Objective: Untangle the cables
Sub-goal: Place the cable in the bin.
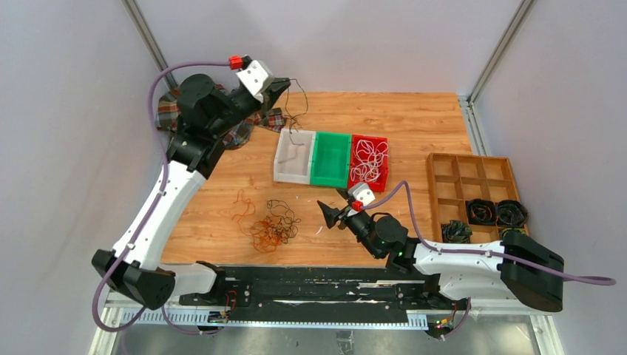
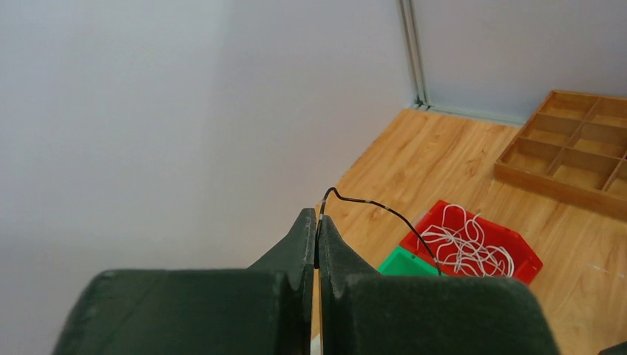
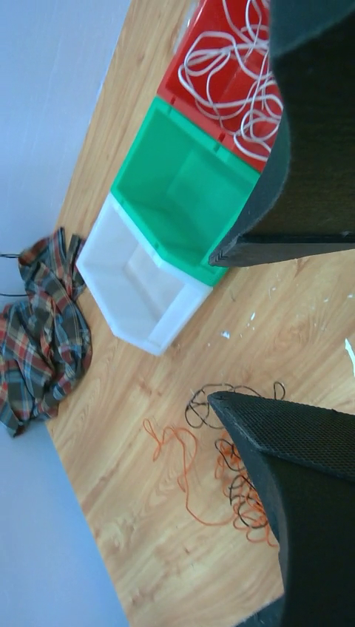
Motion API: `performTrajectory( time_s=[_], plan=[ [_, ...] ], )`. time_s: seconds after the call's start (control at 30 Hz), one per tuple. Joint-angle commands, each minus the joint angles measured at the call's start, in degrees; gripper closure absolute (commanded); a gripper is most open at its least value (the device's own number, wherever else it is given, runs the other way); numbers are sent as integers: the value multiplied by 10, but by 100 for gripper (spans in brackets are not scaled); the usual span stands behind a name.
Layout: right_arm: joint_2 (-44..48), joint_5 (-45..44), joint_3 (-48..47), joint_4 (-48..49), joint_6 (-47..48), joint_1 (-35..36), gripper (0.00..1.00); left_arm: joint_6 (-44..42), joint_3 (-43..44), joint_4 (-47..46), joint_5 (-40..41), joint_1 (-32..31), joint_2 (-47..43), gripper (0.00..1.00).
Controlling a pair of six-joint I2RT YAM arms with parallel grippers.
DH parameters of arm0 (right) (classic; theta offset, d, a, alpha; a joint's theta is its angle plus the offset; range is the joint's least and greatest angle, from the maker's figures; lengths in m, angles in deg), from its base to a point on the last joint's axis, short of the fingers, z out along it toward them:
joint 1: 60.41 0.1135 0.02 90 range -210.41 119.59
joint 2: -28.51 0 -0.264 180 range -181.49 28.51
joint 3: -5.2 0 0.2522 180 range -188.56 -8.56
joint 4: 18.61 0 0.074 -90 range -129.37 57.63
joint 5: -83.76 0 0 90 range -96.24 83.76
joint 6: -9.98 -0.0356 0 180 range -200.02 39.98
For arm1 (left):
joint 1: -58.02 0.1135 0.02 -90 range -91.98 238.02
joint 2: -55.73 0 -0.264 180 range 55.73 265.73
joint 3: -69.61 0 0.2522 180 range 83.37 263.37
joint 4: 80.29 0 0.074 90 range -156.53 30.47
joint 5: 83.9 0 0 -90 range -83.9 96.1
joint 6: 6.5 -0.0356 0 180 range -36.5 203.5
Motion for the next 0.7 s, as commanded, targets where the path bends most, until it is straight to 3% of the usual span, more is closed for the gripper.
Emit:
performTrajectory(
  time_s=[0.0,0.4,0.67],
  plan=[
    [26,-56,14,24,41,-15,38,-12,-4,-55,10,-15,43,100],
    [25,-47,59,71,53,-63,46,-41,19,-59,26,-15,172,100],
    [-6,-44,74,115,57,-75,49,-79,-29,-49,37,-16,198,100]
  ],
)
